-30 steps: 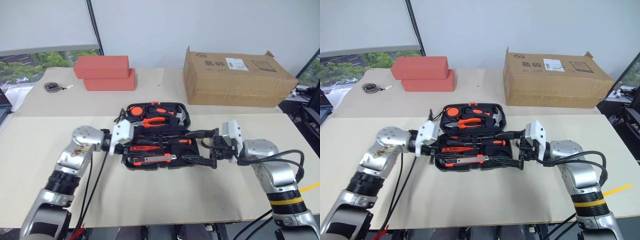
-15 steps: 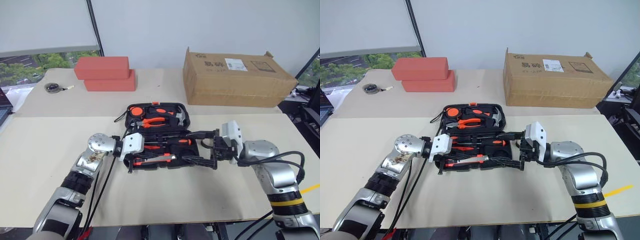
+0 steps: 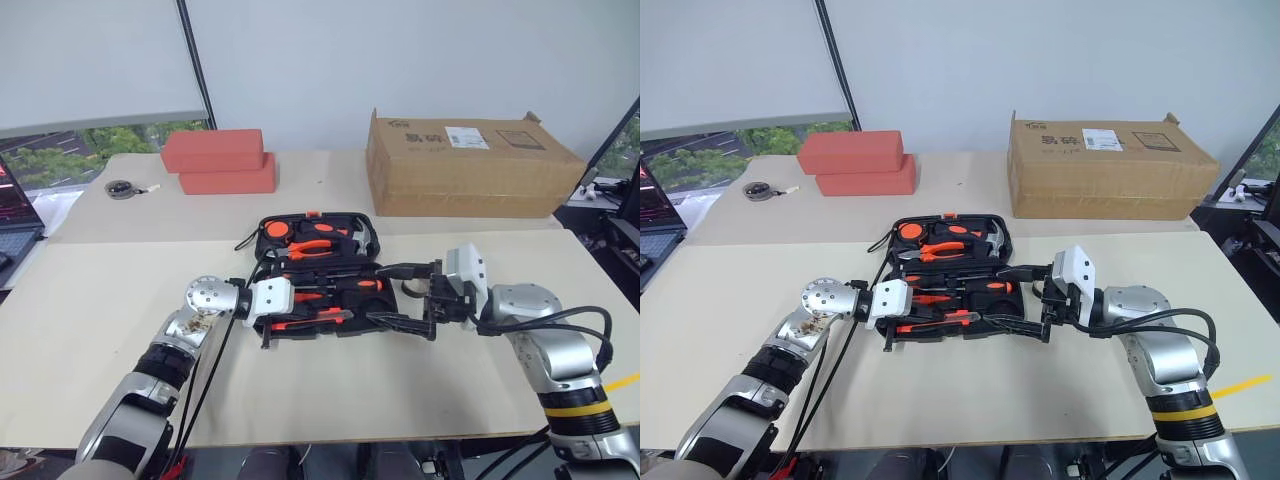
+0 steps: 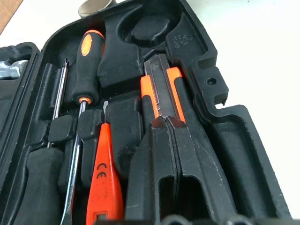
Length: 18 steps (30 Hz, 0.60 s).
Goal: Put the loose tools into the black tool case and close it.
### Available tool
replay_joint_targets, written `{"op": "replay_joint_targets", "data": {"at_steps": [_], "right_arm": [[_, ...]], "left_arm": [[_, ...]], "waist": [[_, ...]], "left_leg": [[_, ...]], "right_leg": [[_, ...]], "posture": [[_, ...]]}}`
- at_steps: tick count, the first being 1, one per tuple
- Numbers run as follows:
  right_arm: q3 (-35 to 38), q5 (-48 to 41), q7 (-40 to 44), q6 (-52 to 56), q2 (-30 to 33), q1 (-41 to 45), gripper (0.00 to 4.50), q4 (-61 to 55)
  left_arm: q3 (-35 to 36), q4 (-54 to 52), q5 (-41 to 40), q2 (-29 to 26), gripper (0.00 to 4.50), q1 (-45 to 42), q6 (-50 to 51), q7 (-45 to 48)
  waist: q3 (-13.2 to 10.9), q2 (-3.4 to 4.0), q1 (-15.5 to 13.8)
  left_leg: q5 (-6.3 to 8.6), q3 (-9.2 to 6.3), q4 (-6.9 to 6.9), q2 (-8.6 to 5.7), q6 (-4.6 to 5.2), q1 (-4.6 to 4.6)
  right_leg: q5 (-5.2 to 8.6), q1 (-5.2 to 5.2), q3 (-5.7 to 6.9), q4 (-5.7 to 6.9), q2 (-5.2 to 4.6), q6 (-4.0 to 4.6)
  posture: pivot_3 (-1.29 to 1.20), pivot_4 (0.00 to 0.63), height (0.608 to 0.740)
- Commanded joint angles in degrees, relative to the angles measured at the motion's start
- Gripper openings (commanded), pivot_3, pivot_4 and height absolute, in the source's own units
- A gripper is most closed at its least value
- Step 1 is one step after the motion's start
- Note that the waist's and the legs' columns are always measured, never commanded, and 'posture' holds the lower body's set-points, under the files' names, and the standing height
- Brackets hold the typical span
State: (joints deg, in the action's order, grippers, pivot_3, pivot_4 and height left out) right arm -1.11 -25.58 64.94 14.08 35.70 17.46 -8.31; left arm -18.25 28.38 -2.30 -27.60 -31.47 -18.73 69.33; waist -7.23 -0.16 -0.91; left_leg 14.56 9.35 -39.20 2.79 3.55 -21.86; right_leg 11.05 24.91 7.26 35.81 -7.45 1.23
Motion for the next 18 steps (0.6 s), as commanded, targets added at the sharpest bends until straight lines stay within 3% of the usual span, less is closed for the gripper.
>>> {"op": "replay_joint_targets", "data": {"at_steps": [1, 4, 10, 13, 15, 18], "right_arm": [[1.8, 2.0, -2.1, -0.6, 1.9, 0.7, 4.50, 0.2], [2.1, 3.2, -2.9, -1.1, 2.9, 0.8, 4.50, 1.7], [3.0, 4.7, -3.1, -1.4, 5.2, 1.6, 4.50, 5.3], [3.4, 5.2, -2.8, -2.1, 6.1, 2.2, 4.50, 7.8], [3.8, 5.7, -1.9, -2.9, 7.0, 2.6, 4.50, 10.1], [4.0, 6.3, -0.5, -4.4, 8.4, 3.2, 4.50, 13.0]], "left_arm": [[0.0, 2.2, 0.5, 0.4, 0.03, 2.6, 2.5, -0.7], [3.6, -3.3, -4.2, 0.6, 0.03, 2.9, 6.7, -0.7], [10.5, -18.7, -11.1, -1.6, 0.03, 4.4, 18.0, -4.5], [12.5, -25.9, -13.5, -3.3, 0.03, 6.0, 24.9, -6.1], [15.4, -32.7, -19.7, -5.4, 0.03, 7.5, 32.4, -5.6], [19.1, -40.8, -26.5, -7.5, 1.19, 9.3, 40.8, -7.3]], "waist": [[0.1, 0.09, 0.0], [0.1, 0.15, 0.1], [-0.3, -0.45, 0.3], [-0.4, -0.55, 0.4], [-0.4, -0.57, 0.5], [-0.5, -0.68, 0.5]], "left_leg": [[0.00, 0.01, 0.00, 0.00, 0.00, 0.00], [0.00, -0.05, 0.01, 0.02, -0.01, -0.13], [-0.28, -0.07, 0.04, 0.01, 0.07, -0.64], [-0.41, -0.04, 0.04, -0.08, 0.72, -1.16], [-0.50, 0.02, 0.04, -0.12, 0.46, -1.31], [-0.46, 0.10, 0.06, -0.20, 0.36, -1.46]], "right_leg": [[0.00, 0.01, 0.00, 0.00, -0.01, 0.00], [0.00, 0.11, 0.00, 0.00, -0.03, 0.00], [-0.21, 0.33, 0.08, 0.04, 0.14, -0.33], [-0.31, 0.76, -0.01, -0.05, 0.22, -0.45], [-0.30, 0.90, -0.06, -0.05, 0.22, -0.44], [-0.33, 1.04, -0.12, -0.11, 0.25, -0.36]], "posture": [[0.00, 0.150, 0.712], [0.00, 0.150, 0.712], [0.00, 0.150, 0.712], [0.00, 0.150, 0.712], [0.00, 0.150, 0.712], [0.00, 0.150, 0.712]]}}
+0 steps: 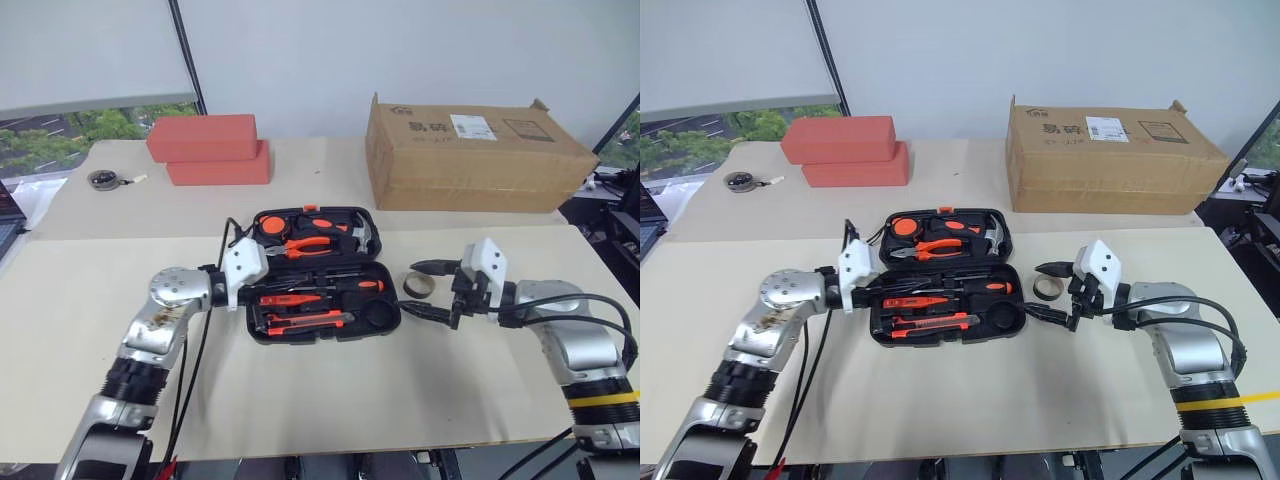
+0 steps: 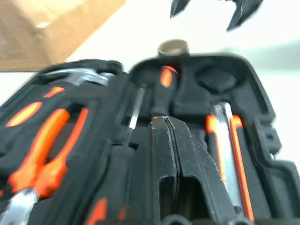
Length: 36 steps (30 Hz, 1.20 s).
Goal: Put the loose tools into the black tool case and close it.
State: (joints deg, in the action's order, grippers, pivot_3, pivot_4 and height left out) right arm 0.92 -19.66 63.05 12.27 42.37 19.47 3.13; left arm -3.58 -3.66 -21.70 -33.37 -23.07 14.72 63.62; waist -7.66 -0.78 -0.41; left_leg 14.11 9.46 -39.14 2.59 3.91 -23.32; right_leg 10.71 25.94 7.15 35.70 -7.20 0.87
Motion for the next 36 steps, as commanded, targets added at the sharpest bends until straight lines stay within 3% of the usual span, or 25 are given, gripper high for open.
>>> {"op": "replay_joint_targets", "data": {"at_steps": [1, 3, 9, 19, 24, 36], "right_arm": [[2.0, 0.7, 1.7, -2.9, 2.0, 1.4, 4.50, 2.4], [2.0, 1.1, 2.4, -3.6, 2.6, 2.0, 4.50, 3.8], [1.1, 2.3, 3.8, -4.0, 3.5, 2.7, 4.50, 5.8], [-4.2, 11.4, 3.0, -1.4, 6.3, 8.7, 4.50, 12.9], [-6.5, 13.5, 4.7, 0.7, 6.6, 12.8, 4.50, 16.8], [-8.2, 13.4, 9.7, 2.6, 6.3, 13.4, 4.50, 12.5]], "left_arm": [[5.4, -10.8, -8.6, -2.2, 1.43, 1.3, 9.5, -2.7], [7.9, -14.9, -12.5, -3.8, 2.21, 2.3, 14.1, -3.9], [13.9, -18.7, -19.0, -7.4, 4.39, 3.3, 21.9, -7.3], [19.9, -21.8, -25.6, -13.3, 4.46, 4.2, 26.6, -7.9], [19.4, -21.4, -25.5, -15.1, 4.46, 4.7, 26.1, -6.4], [16.4, -21.1, -23.7, -18.9, 4.46, 5.6, 24.3, 0.4]], "waist": [[-0.1, -0.09, 0.0], [-0.1, -0.13, -0.2], [-0.2, -0.17, -0.2], [-0.4, -0.12, 0.0], [-0.4, -0.12, 0.0], [-0.4, -0.09, -0.1]], "left_leg": [[0.06, 0.02, 0.03, 0.00, -0.01, 0.00], [0.09, 0.01, 0.04, -0.01, 0.03, -0.02], [0.19, -0.08, 0.06, 0.00, 0.07, 0.19], [0.38, -0.17, 0.06, 0.01, -0.44, 0.37], [0.34, -0.14, 0.09, 0.01, -0.42, 0.36], [0.38, -0.13, 0.09, 0.01, -0.50, 0.35]], "right_leg": [[0.04, 0.00, -0.02, -0.09, 0.01, -0.06], [0.28, -0.05, -0.01, -0.24, 0.01, -0.48], [0.28, -0.44, 0.03, -0.50, 0.02, -0.59], [0.25, -0.59, -0.02, -0.46, 0.08, -0.54], [0.26, -0.61, -0.01, -0.49, 0.14, -0.52], [0.27, -0.60, 0.01, -0.53, 0.14, -0.52]], "posture": [[0.00, 0.150, 0.712], [0.00, 0.150, 0.712], [0.00, 0.150, 0.712], [0.00, 0.150, 0.712], [0.00, 0.150, 0.712], [0.00, 0.150, 0.712]]}}
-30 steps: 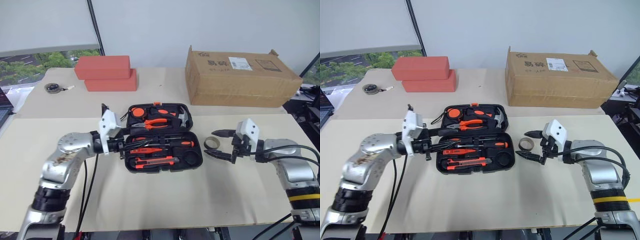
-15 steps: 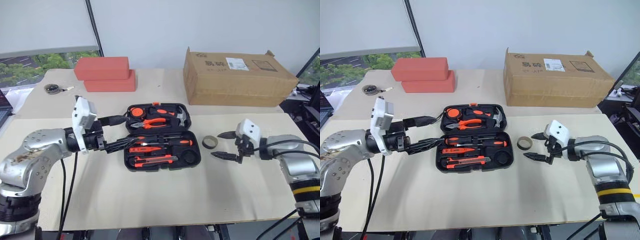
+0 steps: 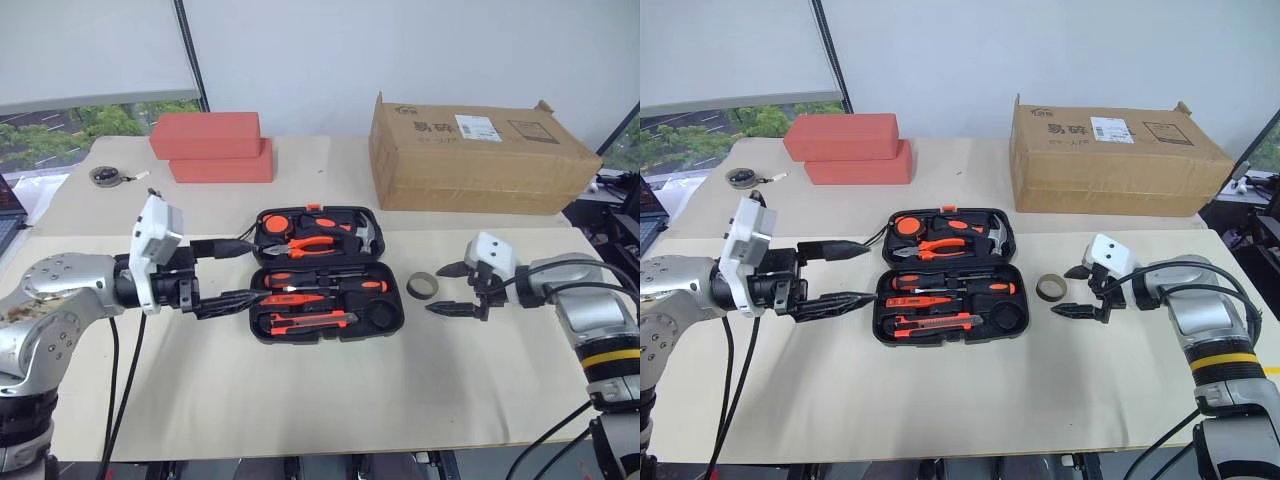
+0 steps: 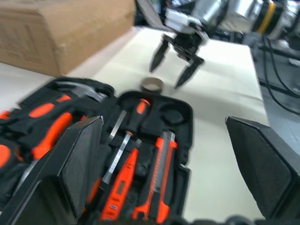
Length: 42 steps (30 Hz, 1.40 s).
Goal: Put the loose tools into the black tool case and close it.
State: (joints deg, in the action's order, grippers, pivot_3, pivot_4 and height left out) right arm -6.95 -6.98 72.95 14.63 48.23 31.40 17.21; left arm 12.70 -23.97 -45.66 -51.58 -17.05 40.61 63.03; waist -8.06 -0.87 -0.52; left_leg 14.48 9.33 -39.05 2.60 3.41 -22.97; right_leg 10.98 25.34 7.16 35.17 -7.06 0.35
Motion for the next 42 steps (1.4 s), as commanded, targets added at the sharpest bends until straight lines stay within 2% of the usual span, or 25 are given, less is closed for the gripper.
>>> {"op": "replay_joint_targets", "data": {"at_steps": [1, 3, 6, 14, 18, 25, 30, 33, 37, 42], "right_arm": [[-1.3, 1.9, -0.6, -0.5, -0.1, 2.1, 4.50, -0.5], [-2.6, 3.1, -1.0, -1.1, -1.0, 3.3, 4.50, 0.8], [-3.7, 4.3, -1.1, -0.9, -1.8, 4.7, 3.90, 2.0], [-6.2, 6.7, -0.3, -3.2, -4.0, 8.3, 1.17, 5.4], [-6.8, 7.2, 0.8, -3.5, -3.8, 8.4, 0.07, 5.8], [-6.7, 7.9, 0.0, -4.6, -4.1, 8.7, 0.07, 6.5], [-3.9, 6.1, 1.2, -3.7, -1.7, 10.6, 0.07, 3.1], [-2.8, 2.3, 4.9, 0.1, -0.6, 10.9, 0.07, -4.2], [-5.0, -2.9, 8.8, 7.2, -1.2, 7.7, 0.07, -17.9], [-8.4, -2.0, 6.4, 9.5, -2.8, 3.9, 0.07, -23.3]], "left_arm": [[-0.3, -0.7, 0.5, -0.7, 4.46, -0.6, -1.9, 1.2], [-0.8, -0.6, 0.8, -0.8, 4.46, -0.8, -2.1, 1.6], [-0.8, -0.6, 1.0, -0.8, 4.50, -0.7, -2.3, 1.8], [-0.4, -2.1, 0.7, -0.6, 4.50, 0.7, -2.1, 1.1], [0.2, -2.9, 0.3, -0.6, 4.50, 1.6, -1.9, 0.6], [0.2, -3.4, 0.1, -0.5, 4.50, 2.2, -1.9, 0.1], [0.6, -3.4, -0.3, -0.5, 4.50, 2.6, -1.9, 0.0], [0.5, -3.4, 0.0, -0.4, 4.50, 3.1, -2.2, 0.1], [-0.5, -2.6, 0.8, 0.0, 4.50, 2.6, -2.8, 0.1], [-0.8, -2.8, 0.9, 0.1, 4.50, 2.5, -3.1, -0.3]], "waist": [[0.0, 0.00, 0.0], [0.0, 0.01, 0.0], [0.0, 0.01, 0.1], [0.0, 0.02, 0.2], [0.0, 0.02, 0.2], [0.0, 0.02, 0.2], [0.0, 0.05, 0.2], [-0.1, 0.10, 0.3], [-0.1, 0.10, 0.4], [-0.1, 0.10, 0.2]], "left_leg": [[0.00, 0.00, 0.00, 0.00, -0.02, 0.01], [0.00, 0.00, 0.00, 0.00, -0.03, 0.02], [-0.01, 0.00, 0.00, 0.00, -0.05, 0.01], [-0.05, 0.02, 0.00, 0.00, 0.00, -0.01], [-0.05, 0.03, -0.01, -0.02, 0.00, -0.02], [-0.05, 0.01, -0.01, 0.00, -0.06, 0.03], [-0.06, 0.02, -0.01, -0.01, -0.06, 0.02], [-0.06, 0.02, 0.00, 0.00, -0.05, 0.01], [-0.06, -0.01, 0.01, 0.11, -0.06, 0.03], [0.01, -0.01, -0.01, 0.10, -0.15, 0.03]], "right_leg": [[0.00, 0.00, 0.00, 0.00, 0.00, 0.00], [0.00, 0.00, -0.01, 0.02, 0.00, 0.00], [0.00, 0.01, -0.01, 0.03, 0.01, 0.00], [0.00, 0.02, -0.01, 0.03, 0.04, 0.01], [0.00, 0.01, -0.01, 0.02, 0.02, 0.01], [0.00, -0.01, -0.01, 0.07, 0.03, 0.01], [0.00, 0.00, -0.02, 0.08, 0.02, 0.01], [0.00, 0.03, -0.03, 0.07, 0.03, 0.01], [0.01, 0.01, -0.01, 0.05, 0.11, 0.04], [0.02, 0.01, 0.01, 0.06, 0.08, 0.05]], "posture": [[0.00, 0.150, 0.712], [0.00, 0.150, 0.712], [0.00, 0.150, 0.712], [0.00, 0.150, 0.712], [0.00, 0.150, 0.712], [0.00, 0.150, 0.712], [0.00, 0.150, 0.712], [0.00, 0.150, 0.712], [0.00, 0.150, 0.712], [0.00, 0.150, 0.712]]}}
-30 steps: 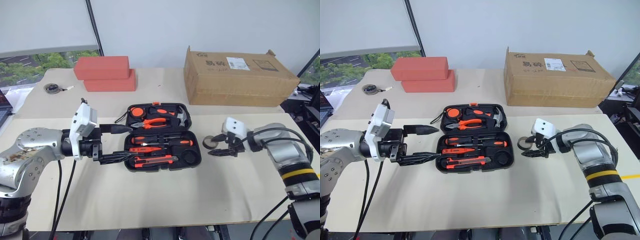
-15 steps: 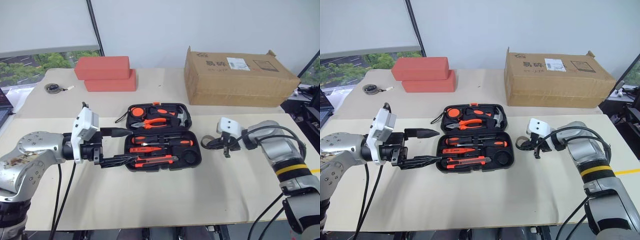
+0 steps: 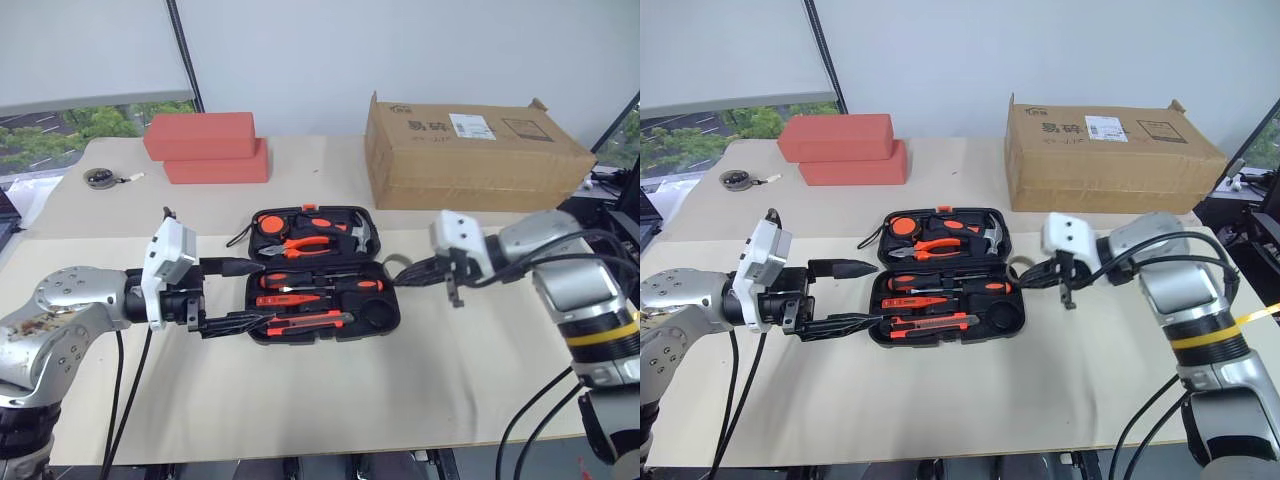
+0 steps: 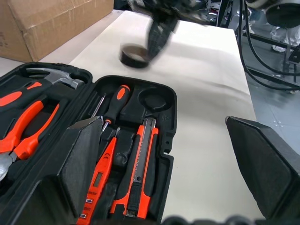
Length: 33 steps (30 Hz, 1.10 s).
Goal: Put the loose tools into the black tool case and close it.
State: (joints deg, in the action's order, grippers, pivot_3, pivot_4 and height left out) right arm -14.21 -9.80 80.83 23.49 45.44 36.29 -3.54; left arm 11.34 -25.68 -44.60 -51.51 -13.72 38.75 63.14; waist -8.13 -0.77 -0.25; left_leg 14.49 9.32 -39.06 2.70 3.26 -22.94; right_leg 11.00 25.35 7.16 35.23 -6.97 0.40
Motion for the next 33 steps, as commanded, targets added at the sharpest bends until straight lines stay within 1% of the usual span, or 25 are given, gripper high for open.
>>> {"op": "replay_joint_targets", "data": {"at_steps": [1, 7, 10, 13, 15, 17, 18, 19, 24, 26, 27, 29, 30, 31, 32, 33], "right_arm": [[-1.7, 1.4, -1.9, 0.3, 0.0, -1.3, 0.07, -2.4], [-3.4, 0.9, -1.8, 1.7, 0.0, -2.4, 0.07, -4.7], [-4.7, 3.8, -3.4, -0.2, -0.1, -2.7, 0.07, -2.9], [-4.8, 3.3, -2.9, 0.7, 0.5, -3.1, 0.07, -3.4], [-4.7, 2.7, -2.3, 1.8, 0.9, -3.4, 0.74, -4.3], [-4.7, 2.9, -2.3, 1.8, 1.3, -3.5, 1.19, -4.4], [-4.5, 2.9, -2.1, 1.9, 1.5, -3.6, 1.60, -4.5], [-4.4, 2.7, -1.8, 2.3, 1.9, -3.7, 1.87, -4.9], [-3.3, 0.9, -0.6, 4.2, 3.2, -3.6, 3.63, -6.9], [-1.8, -0.5, -2.1, 5.1, 2.0, -2.0, 4.35, -7.0], [-1.1, -1.1, -3.1, 5.4, 0.9, -1.2, 4.45, -6.8], [-0.5, -1.9, -4.5, 5.9, -0.6, 0.0, 4.45, -6.5], [-0.5, -2.2, -5.6, 6.4, -1.8, 0.5, 4.27, -5.9], [-0.5, -2.3, -6.8, 6.7, -3.3, 1.1, 3.93, -4.8], [-0.6, -2.7, -7.3, 7.4, -4.4, 1.6, 3.70, -4.1], [-0.7, -2.9, -7.6, 7.8, -5.2, 1.9, 3.33, -3.4]], "left_arm": [[0.6, -1.2, -0.3, 0.1, 4.50, -0.8, -1.2, -0.5], [0.9, -1.3, -0.2, 0.1, 4.50, -0.1, -1.5, -0.5], [0.8, -0.9, 0.2, 0.5, 4.50, -0.4, -2.0, -1.1], [1.0, -0.7, -0.1, 0.4, 4.50, -0.5, -2.0, -1.0], [1.0, -0.7, 0.0, 0.0, 4.50, -0.2, -2.2, -0.8], [0.9, -0.6, 0.2, 0.0, 4.50, -0.1, -2.3, -0.8], [0.9, -0.5, 0.2, 0.0, 4.50, -0.1, -2.3, -0.8], [0.9, -0.5, 0.2, 0.0, 4.50, 0.0, -2.3, -0.8], [1.0, -0.5, 0.2, 0.0, 4.50, 0.4, -2.2, -0.7], [1.0, -0.4, 0.2, 0.0, 4.50, 0.3, -2.2, -0.6], [1.0, -0.3, 0.2, 0.0, 4.50, 0.2, -2.2, -0.6], [1.0, -0.3, 0.1, 0.0, 4.50, 0.1, -2.1, -0.6], [0.9, -0.3, 0.1, 0.1, 4.50, 0.1, -2.1, -0.5], [0.8, -0.3, 0.1, 0.1, 4.50, 0.1, -2.1, -0.4], [0.7, -0.2, 0.1, 0.1, 4.50, 0.0, -2.1, -0.3], [0.6, -0.2, 0.2, 0.1, 4.50, -0.1, -2.1, -0.2]], "waist": [[0.0, 0.00, -0.2], [0.0, 0.00, -0.4], [0.0, 0.00, -0.4], [0.0, 0.00, -0.4], [0.0, -0.01, -0.4], [0.0, -0.01, -0.4], [0.0, -0.01, -0.4], [0.0, -0.01, -0.4], [0.0, -0.01, -0.4], [0.0, -0.01, -0.4], [0.0, -0.02, -0.3], [0.0, -0.02, -0.1], [0.0, -0.02, -0.1], [0.0, -0.02, -0.2], [0.0, -0.02, -0.2], [0.0, -0.02, -0.2]], "left_leg": [[0.00, 0.01, 0.00, -0.02, 0.00, -0.01], [0.02, -0.01, -0.02, -0.07, 0.00, -0.02], [0.02, -0.01, -0.01, -0.04, 0.01, -0.01], [0.02, 0.02, -0.01, -0.05, 0.01, -0.03], [0.02, 0.01, -0.02, -0.06, 0.01, -0.01], [0.02, 0.01, -0.02, -0.06, 0.01, -0.01], [0.02, 0.00, -0.02, -0.05, 0.00, -0.01], [0.02, -0.01, -0.02, -0.05, 0.00, -0.01], [0.03, -0.01, -0.01, -0.05, 0.01, -0.01], [0.03, -0.01, -0.01, -0.05, 0.01, -0.02], [0.03, -0.01, -0.02, -0.05, 0.01, -0.02], [0.02, 0.00, -0.02, -0.05, 0.00, -0.01], [0.02, -0.01, -0.02, -0.04, 0.00, 0.00], [0.01, -0.01, -0.01, -0.04, -0.03, 0.00], [0.00, -0.03, -0.01, -0.02, -0.04, 0.01], [0.00, -0.03, -0.01, -0.01, -0.05, 0.01]], "right_leg": [[-0.01, 0.01, 0.00, -0.01, -0.02, 0.00], [-0.01, 0.02, -0.01, 0.00, -0.05, 0.00], [0.00, 0.02, 0.00, 0.00, 0.01, 0.02], [0.00, 0.04, -0.02, -0.01, 0.00, 0.02], [0.00, 0.01, -0.01, -0.01, 0.00, 0.02], [0.00, 0.01, -0.01, -0.01, 0.00, 0.02], [0.00, 0.01, 0.00, -0.01, 0.00, 0.02], [0.00, 0.02, 0.00, -0.01, 0.00, 0.02], [0.00, 0.02, -0.01, -0.01, 0.00, 0.02], [0.00, 0.02, -0.01, -0.01, 0.00, 0.02], [0.00, 0.02, -0.01, -0.01, 0.01, 0.02], [0.00, 0.04, -0.03, 0.00, 0.01, 0.02], [-0.01, 0.04, -0.03, 0.01, 0.02, 0.02], [-0.01, 0.05, -0.03, 0.03, 0.02, 0.03], [-0.01, 0.04, -0.01, 0.03, 0.04, 0.03], [-0.01, 0.02, 0.01, 0.03, 0.06, 0.03]], "posture": [[0.00, 0.150, 0.712], [0.00, 0.150, 0.712], [0.00, 0.150, 0.712], [0.00, 0.150, 0.712], [0.00, 0.150, 0.712], [0.00, 0.150, 0.712], [0.00, 0.150, 0.712], [0.00, 0.150, 0.712], [0.00, 0.150, 0.712], [0.00, 0.150, 0.712], [0.00, 0.150, 0.712], [0.00, 0.150, 0.712], [0.00, 0.150, 0.712], [0.00, 0.150, 0.712], [0.00, 0.150, 0.712], [0.00, 0.150, 0.712]]}}
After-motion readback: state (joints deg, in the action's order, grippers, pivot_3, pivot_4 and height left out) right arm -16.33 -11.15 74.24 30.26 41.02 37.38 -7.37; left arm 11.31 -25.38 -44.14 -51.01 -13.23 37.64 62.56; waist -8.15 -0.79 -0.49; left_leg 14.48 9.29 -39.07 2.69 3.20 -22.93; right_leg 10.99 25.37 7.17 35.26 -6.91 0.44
